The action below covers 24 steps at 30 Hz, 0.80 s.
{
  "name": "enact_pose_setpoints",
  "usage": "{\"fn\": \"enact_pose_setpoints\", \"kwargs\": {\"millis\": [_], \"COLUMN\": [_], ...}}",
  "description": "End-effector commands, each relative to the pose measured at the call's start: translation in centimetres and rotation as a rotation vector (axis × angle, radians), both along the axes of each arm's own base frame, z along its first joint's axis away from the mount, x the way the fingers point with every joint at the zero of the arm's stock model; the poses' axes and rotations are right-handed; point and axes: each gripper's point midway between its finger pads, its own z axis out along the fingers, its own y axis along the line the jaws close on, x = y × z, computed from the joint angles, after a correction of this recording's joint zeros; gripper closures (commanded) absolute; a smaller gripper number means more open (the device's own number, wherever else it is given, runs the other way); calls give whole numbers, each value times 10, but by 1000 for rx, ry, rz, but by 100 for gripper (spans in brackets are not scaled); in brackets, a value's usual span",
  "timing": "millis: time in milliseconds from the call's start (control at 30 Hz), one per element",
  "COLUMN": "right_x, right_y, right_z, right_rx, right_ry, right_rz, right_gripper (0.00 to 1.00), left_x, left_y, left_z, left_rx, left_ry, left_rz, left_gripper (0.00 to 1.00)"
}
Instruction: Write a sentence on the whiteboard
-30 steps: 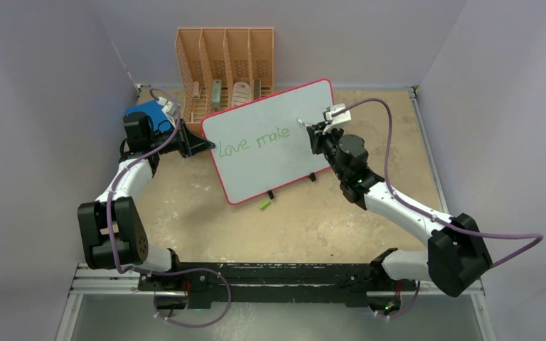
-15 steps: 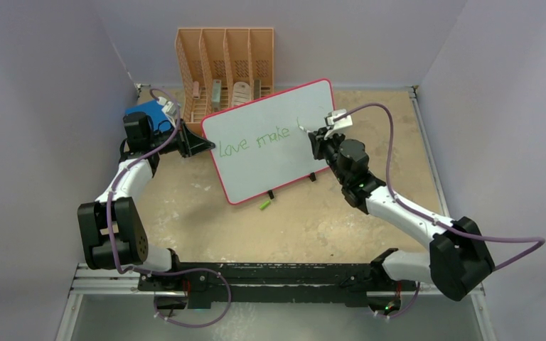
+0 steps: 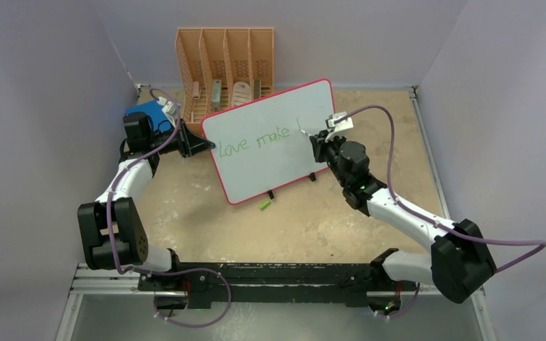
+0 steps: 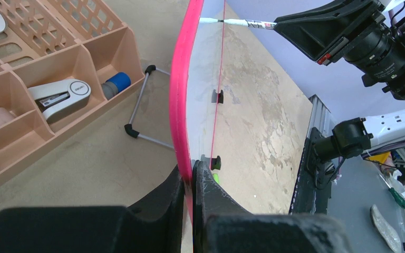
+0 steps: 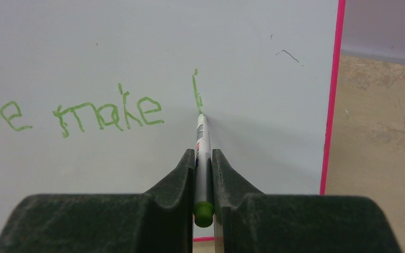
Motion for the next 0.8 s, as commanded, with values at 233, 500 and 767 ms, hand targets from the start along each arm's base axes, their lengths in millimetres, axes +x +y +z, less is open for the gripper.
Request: {"fn": "enact_pose_setpoints", "kwargs": {"millis": [233,500,767], "right_x": [-2,2,6], "right_y": [-8,-8,-11], "right_z": [6,12,20], "right_rx": [22,20,26], "right_ry": [-10,-26,-51], "right_rz": [-32,-43,-65], "right_gripper": [100,100,100], "left_x": [5,5,5], "left_y": [1,1,1], "left_z": [25,25,26], "left_rx": [42,41,42], "left_ry": [-156,-155,-158], "left_rz": [-6,-7,-6], "left_gripper": [100,100,100]}}
